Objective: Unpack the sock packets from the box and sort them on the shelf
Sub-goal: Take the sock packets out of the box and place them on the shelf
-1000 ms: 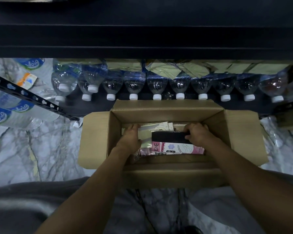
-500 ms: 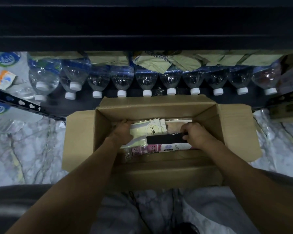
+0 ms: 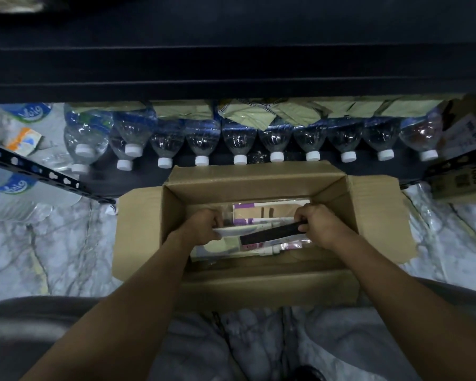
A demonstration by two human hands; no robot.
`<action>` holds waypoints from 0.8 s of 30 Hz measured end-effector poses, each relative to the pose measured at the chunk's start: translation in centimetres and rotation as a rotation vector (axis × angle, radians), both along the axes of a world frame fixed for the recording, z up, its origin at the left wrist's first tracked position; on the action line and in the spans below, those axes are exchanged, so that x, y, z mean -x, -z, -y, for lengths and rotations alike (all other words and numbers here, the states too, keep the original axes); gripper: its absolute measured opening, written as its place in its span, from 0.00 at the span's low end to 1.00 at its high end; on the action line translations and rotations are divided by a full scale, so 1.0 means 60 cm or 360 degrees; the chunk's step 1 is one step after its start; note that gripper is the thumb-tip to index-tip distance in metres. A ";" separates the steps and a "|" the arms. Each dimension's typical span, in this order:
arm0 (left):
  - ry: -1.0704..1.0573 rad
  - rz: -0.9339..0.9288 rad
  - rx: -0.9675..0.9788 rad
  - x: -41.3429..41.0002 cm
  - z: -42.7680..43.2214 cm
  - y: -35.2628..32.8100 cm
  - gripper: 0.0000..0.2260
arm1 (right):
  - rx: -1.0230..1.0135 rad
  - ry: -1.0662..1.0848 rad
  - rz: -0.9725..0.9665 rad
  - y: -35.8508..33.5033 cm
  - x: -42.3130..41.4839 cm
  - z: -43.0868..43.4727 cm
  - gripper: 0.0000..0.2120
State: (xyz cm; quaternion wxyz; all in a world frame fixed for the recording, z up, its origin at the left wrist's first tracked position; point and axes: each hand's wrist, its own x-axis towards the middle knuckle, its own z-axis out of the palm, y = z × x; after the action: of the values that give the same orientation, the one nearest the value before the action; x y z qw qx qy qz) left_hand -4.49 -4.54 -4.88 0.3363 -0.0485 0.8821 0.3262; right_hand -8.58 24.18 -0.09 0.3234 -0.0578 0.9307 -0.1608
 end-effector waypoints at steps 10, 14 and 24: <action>-0.0027 -0.0334 0.0203 -0.029 0.007 -0.184 0.08 | 0.0311 0.0131 -0.0098 -0.086 -0.014 -0.009 0.10; -0.0112 -0.0480 0.0297 -0.063 0.031 -0.253 0.06 | 0.0404 0.0193 -0.0119 -0.119 -0.025 -0.010 0.12; -0.0772 -0.0707 -0.0078 -0.189 0.102 -0.396 0.09 | 0.0815 0.0292 -0.0279 -0.252 -0.077 -0.012 0.08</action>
State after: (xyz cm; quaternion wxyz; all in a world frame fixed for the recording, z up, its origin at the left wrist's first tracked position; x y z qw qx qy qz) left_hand 6.88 -10.66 18.88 0.0493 -0.1767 0.8885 0.4205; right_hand -3.98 24.91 15.01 0.2005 -0.0668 0.8855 -0.4137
